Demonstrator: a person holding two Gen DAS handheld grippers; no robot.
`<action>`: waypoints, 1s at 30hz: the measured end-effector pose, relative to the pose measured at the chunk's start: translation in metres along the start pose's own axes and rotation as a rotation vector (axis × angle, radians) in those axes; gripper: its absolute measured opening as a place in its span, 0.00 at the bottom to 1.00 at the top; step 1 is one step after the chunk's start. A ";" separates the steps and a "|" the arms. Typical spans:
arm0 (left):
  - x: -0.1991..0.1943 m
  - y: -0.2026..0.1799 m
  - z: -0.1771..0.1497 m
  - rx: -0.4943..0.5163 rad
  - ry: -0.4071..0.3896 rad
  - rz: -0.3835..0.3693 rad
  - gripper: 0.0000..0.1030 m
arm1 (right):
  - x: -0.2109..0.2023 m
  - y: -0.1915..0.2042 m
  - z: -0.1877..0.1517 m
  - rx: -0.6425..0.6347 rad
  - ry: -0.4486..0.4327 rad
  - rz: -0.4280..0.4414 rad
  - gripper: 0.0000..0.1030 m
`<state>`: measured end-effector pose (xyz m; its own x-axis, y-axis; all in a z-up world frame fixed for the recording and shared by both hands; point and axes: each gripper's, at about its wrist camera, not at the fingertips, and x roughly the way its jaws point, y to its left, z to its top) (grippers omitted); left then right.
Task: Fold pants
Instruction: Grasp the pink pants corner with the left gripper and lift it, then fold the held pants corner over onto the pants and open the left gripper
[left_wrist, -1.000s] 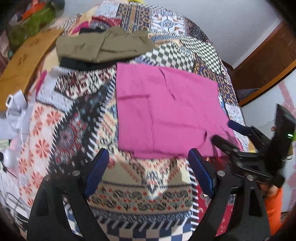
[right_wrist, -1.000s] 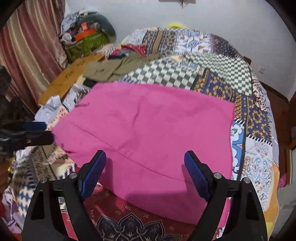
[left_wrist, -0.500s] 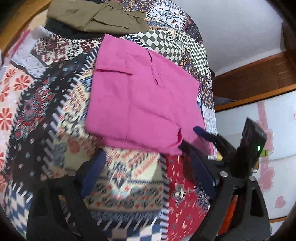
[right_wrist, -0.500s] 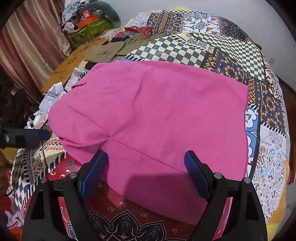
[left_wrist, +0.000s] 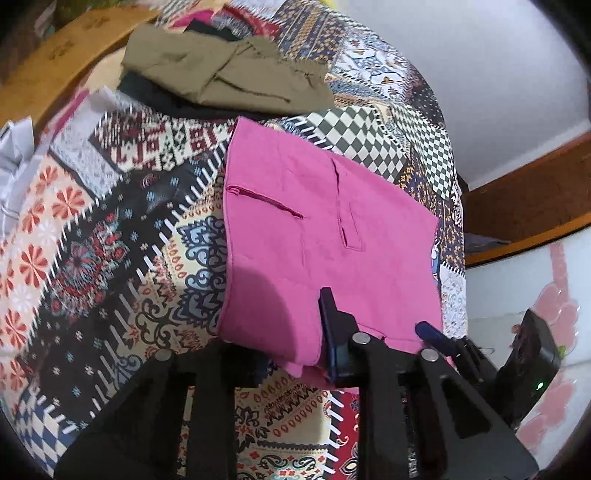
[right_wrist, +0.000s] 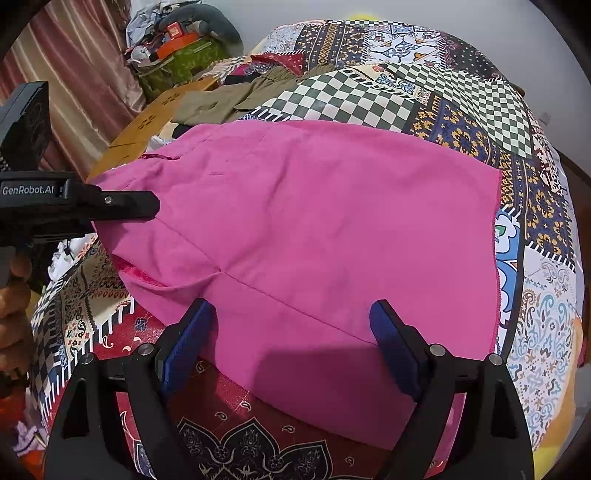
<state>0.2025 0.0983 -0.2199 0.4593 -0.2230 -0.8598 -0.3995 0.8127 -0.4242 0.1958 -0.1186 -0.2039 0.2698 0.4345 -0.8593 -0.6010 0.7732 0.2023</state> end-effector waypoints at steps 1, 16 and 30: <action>-0.003 -0.003 -0.001 0.029 -0.007 0.014 0.21 | -0.001 0.000 0.000 0.000 -0.005 -0.006 0.80; -0.087 -0.044 -0.006 0.480 -0.361 0.394 0.16 | -0.029 -0.037 -0.035 0.087 -0.043 -0.075 0.80; -0.055 -0.134 -0.016 0.648 -0.226 0.105 0.13 | -0.027 -0.039 -0.039 0.109 -0.047 -0.040 0.80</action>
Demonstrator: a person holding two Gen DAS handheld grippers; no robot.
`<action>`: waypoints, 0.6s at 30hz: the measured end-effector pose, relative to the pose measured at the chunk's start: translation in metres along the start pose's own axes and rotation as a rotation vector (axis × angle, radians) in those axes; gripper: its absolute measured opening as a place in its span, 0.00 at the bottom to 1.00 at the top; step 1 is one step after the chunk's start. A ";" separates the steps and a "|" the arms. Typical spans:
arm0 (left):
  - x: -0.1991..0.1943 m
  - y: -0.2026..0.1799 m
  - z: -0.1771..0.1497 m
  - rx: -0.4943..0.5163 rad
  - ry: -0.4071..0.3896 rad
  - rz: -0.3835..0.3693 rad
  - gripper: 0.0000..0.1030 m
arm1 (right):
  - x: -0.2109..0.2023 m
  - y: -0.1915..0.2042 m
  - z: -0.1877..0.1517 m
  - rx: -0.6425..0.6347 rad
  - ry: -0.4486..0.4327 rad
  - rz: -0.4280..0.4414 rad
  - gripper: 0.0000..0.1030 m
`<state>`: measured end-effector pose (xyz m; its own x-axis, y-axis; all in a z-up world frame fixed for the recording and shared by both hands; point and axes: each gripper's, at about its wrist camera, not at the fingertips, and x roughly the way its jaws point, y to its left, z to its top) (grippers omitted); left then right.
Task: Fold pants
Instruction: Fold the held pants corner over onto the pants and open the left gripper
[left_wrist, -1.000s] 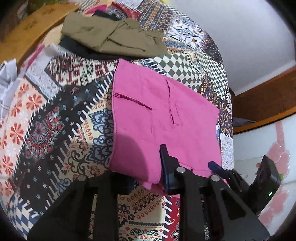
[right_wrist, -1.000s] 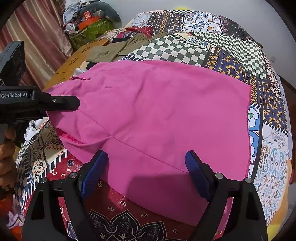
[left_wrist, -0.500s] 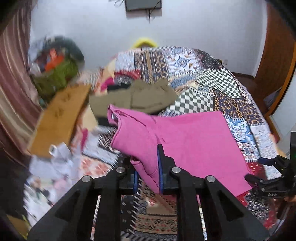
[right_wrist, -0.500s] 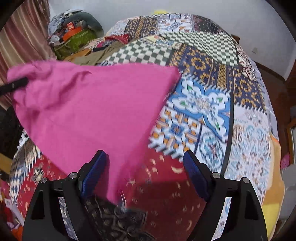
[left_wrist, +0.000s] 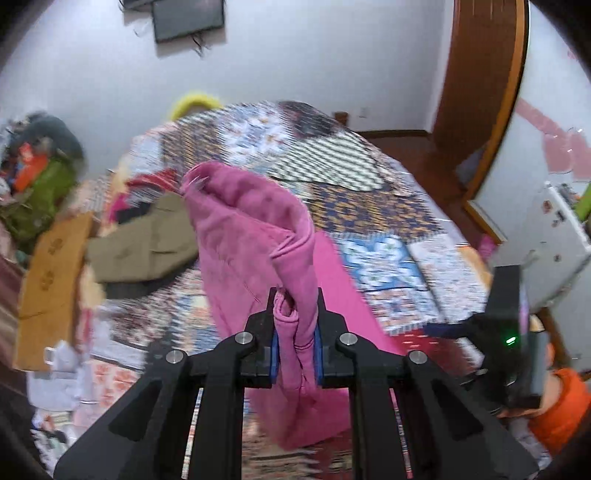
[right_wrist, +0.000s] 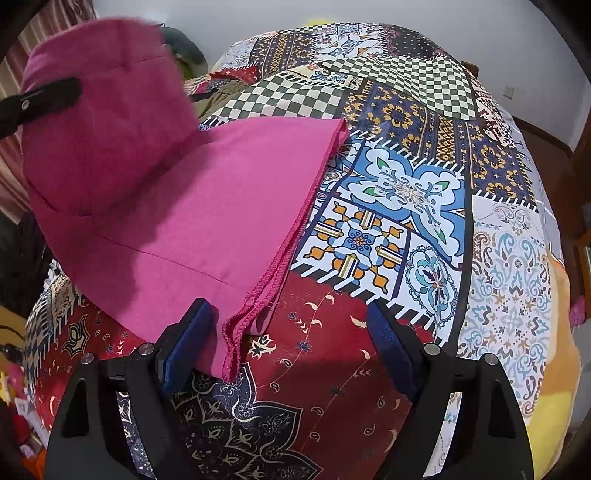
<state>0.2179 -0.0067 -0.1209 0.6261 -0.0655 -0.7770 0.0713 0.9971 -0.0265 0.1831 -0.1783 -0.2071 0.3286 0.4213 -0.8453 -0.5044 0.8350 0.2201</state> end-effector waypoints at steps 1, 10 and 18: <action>0.003 -0.002 0.001 -0.007 0.014 -0.028 0.13 | 0.000 0.000 0.000 0.001 -0.001 0.001 0.80; 0.024 -0.011 -0.003 -0.044 0.120 -0.154 0.20 | 0.001 -0.001 0.001 -0.005 0.000 0.012 0.80; 0.018 0.001 0.008 0.013 0.051 -0.083 0.76 | 0.003 0.000 0.001 -0.003 -0.008 0.013 0.80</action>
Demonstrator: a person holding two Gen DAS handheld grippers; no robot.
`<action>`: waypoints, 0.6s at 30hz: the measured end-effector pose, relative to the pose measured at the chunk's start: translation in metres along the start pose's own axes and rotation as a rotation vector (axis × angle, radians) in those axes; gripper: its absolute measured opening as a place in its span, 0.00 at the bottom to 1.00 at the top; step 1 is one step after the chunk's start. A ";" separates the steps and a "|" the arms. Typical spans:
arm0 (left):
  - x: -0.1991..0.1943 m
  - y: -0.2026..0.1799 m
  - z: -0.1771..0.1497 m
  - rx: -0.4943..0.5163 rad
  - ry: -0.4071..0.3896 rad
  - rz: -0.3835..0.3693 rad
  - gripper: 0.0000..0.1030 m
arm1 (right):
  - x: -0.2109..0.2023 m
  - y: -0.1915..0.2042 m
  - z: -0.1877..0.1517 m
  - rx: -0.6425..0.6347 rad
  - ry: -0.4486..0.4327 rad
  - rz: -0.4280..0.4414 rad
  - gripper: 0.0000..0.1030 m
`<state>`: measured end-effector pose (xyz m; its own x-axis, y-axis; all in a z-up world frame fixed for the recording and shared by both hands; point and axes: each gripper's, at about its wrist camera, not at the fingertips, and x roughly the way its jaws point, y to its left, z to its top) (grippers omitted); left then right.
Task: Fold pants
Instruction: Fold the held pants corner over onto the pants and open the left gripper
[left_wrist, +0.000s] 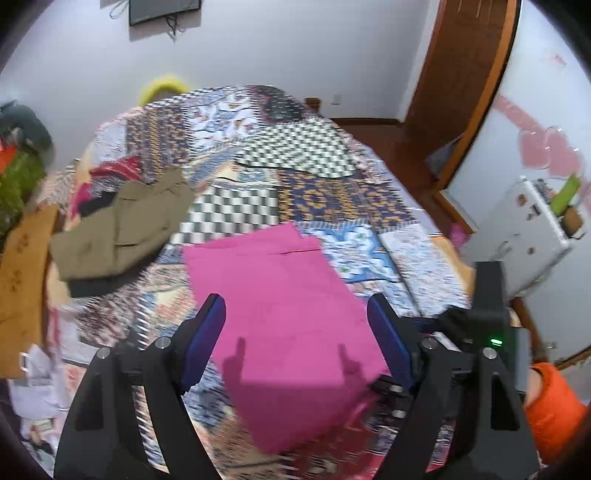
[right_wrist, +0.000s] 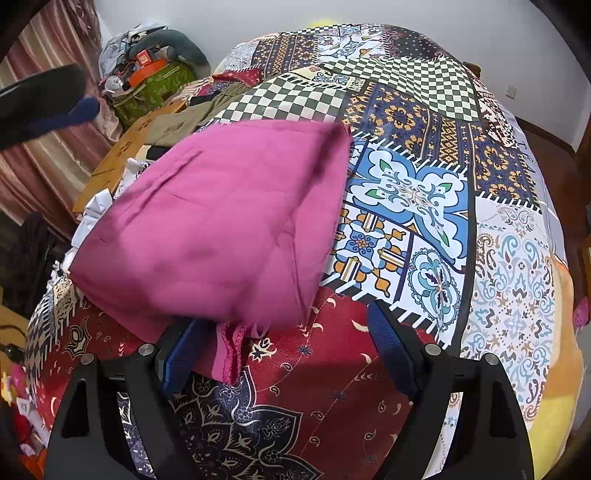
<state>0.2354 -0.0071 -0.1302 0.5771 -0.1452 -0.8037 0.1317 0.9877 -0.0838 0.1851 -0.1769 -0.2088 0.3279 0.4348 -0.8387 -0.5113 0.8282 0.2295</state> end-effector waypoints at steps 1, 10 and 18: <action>0.005 0.007 0.004 -0.016 0.005 0.016 0.76 | 0.000 0.000 0.000 0.001 -0.003 0.001 0.80; 0.079 0.069 0.048 -0.069 0.091 0.188 0.76 | -0.002 0.001 0.000 0.002 -0.009 0.004 0.80; 0.175 0.099 0.064 -0.018 0.256 0.354 0.76 | -0.006 0.004 0.000 -0.014 -0.020 -0.015 0.80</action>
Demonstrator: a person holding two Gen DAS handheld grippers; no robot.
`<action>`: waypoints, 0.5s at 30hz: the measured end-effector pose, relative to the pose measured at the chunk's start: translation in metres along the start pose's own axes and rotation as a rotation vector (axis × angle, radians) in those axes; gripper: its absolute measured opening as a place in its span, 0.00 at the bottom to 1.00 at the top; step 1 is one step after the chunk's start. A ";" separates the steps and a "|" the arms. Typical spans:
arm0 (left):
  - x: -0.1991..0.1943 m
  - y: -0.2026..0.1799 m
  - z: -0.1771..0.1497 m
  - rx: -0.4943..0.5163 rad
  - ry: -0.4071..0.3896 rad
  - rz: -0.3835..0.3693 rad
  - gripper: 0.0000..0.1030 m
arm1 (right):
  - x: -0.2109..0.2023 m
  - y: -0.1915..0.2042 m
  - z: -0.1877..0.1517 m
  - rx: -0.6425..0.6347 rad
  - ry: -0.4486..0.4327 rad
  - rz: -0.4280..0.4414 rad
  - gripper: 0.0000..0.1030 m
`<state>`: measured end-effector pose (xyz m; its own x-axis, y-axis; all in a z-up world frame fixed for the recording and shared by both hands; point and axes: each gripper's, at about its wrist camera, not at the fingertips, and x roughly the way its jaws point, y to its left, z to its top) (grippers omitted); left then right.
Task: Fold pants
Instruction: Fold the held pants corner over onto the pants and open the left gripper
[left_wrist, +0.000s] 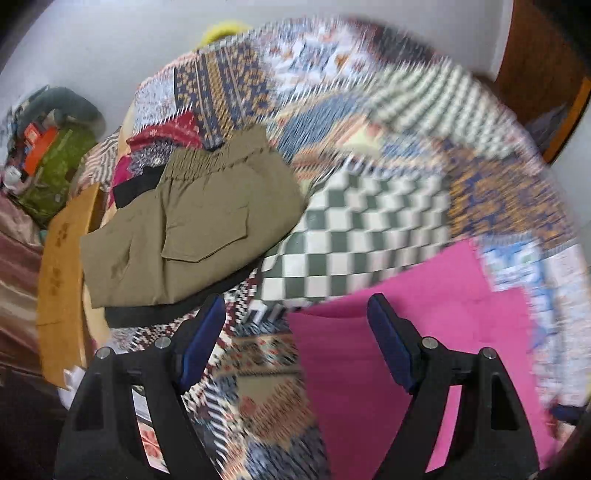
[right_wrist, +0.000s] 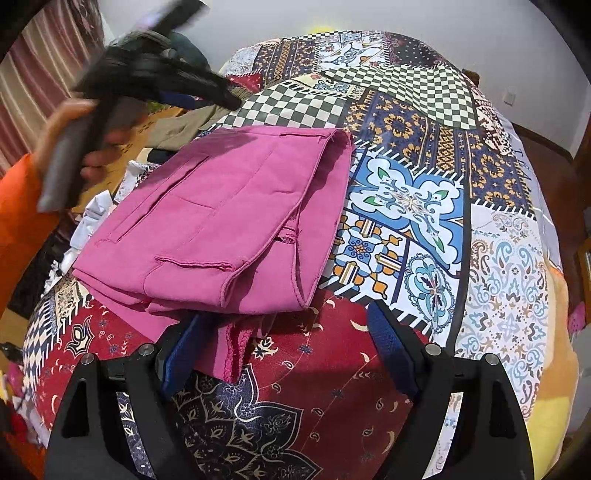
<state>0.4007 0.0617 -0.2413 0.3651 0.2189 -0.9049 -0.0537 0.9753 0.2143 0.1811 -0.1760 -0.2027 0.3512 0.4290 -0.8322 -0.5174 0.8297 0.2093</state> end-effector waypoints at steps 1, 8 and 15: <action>0.012 -0.002 -0.001 0.020 0.024 0.034 0.76 | -0.001 0.000 0.000 -0.004 0.002 0.000 0.80; 0.025 0.006 -0.033 0.067 0.015 0.078 0.94 | -0.010 -0.007 -0.003 0.005 -0.015 -0.038 0.81; -0.005 0.039 -0.074 0.005 0.033 0.033 0.94 | -0.035 -0.029 -0.015 0.098 -0.053 -0.084 0.81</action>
<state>0.3283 0.1009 -0.2561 0.3327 0.2520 -0.9087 -0.0603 0.9673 0.2462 0.1721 -0.2204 -0.1876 0.4324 0.3722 -0.8213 -0.4063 0.8935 0.1911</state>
